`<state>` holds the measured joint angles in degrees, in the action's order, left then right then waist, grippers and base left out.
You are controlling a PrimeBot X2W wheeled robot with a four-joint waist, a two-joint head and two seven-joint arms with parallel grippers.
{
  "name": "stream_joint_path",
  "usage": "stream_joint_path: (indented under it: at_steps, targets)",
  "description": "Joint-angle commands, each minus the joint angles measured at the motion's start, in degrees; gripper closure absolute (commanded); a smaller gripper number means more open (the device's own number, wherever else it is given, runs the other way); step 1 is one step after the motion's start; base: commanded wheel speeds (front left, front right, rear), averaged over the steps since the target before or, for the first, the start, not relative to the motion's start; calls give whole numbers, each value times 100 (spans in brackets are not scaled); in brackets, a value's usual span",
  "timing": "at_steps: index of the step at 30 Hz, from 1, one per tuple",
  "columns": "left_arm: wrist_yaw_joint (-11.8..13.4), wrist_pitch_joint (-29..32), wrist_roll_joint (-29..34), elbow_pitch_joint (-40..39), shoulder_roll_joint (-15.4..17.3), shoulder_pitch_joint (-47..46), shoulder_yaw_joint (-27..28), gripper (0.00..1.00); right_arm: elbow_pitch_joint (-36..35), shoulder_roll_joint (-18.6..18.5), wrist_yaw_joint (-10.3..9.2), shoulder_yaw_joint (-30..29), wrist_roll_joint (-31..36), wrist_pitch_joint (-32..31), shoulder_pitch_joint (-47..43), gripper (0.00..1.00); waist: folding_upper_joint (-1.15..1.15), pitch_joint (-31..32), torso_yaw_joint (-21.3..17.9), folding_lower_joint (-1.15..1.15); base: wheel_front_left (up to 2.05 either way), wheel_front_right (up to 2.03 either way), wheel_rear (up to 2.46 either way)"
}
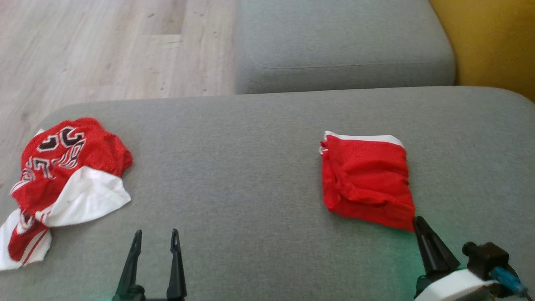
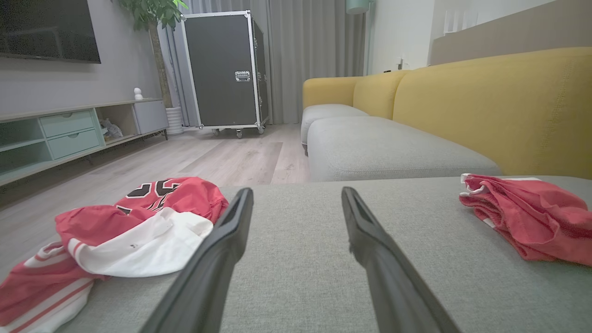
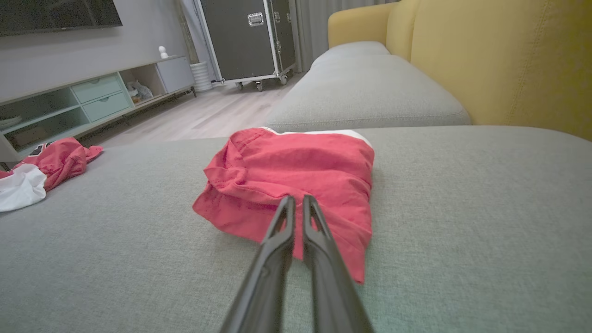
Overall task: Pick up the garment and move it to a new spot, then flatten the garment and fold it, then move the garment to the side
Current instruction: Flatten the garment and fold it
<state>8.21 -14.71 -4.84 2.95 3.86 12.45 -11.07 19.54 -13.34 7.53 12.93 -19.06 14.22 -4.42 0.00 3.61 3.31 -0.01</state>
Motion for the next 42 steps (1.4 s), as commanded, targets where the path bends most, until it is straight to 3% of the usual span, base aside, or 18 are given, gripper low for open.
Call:
stream_joint_path:
  at_steps: [1,13,16,21,29,37,38,39,40,41,42]
  targets:
    - [-11,-29,63,-234,-50,-171,145,0,-27,-58,-4,55,4,77,369,100,0,-12,125,1,0,0,0]
    - [-147,-29,149,-116,-85,-365,-329,0,1850,62,-4,401,-111,-54,2095,100,0,-328,738,1,0,0,0]
    - [-152,-29,151,-45,-89,-496,-419,0,2606,177,-4,513,-163,-40,2541,100,0,-501,861,1,0,0,0]
    - [-133,-29,174,-3,-93,-646,-476,0,3262,500,-4,731,-194,37,2820,100,0,-695,934,1,0,0,0]
    - [-103,-29,218,-18,-94,-751,-464,0,2736,835,-4,1457,-310,75,2601,100,0,-704,777,1,0,0,0]
    - [-34,-29,152,-1,-96,-643,-403,0,2324,799,-4,2282,-704,77,2231,99,0,-422,449,1,0,0,0]
    - [-16,-29,119,-10,-96,-611,-366,0,2164,744,-4,2258,-725,77,2193,72,0,-376,391,1,0,0,0]
    - [7,-29,66,-33,-96,-573,-313,0,1983,686,-4,2203,-721,77,2147,53,0,-340,322,1,0,0,0]
    - [26,-29,5,-58,-97,-538,-259,0,1780,629,-4,2115,-693,77,2089,19,0,-305,259,1,0,0,0]
    - [41,-29,-53,-78,-97,-504,-209,0,1554,573,-4,2010,-647,77,2011,0,0,-264,199,1,0,0,0]
    - [57,-29,-99,-97,-97,-473,-160,0,1311,517,-4,1877,-592,77,1909,0,0,-221,142,1,0,0,0]
